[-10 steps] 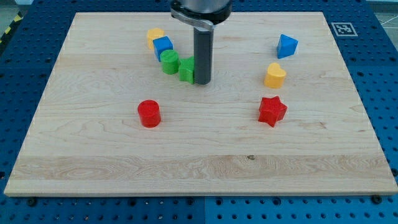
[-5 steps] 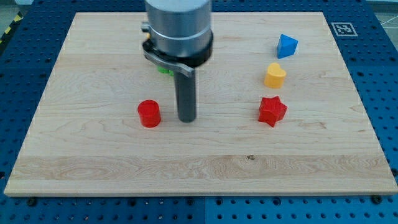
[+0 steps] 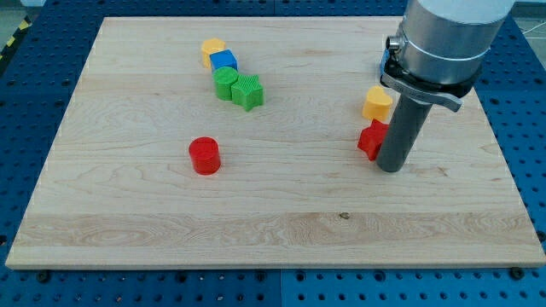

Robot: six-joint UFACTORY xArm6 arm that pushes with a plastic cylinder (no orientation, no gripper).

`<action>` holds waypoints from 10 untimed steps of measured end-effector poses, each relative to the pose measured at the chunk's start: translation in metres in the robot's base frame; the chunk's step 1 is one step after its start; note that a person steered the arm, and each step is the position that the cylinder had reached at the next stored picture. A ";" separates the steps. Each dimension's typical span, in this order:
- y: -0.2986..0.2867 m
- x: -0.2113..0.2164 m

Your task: Push red star closer to yellow heart

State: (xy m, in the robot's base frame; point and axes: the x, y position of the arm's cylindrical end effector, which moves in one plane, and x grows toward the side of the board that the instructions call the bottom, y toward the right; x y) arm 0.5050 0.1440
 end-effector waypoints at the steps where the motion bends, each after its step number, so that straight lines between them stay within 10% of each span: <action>1: 0.011 0.025; 5: 0.037 -0.051; 8: 0.001 -0.002; 10: -0.015 -0.077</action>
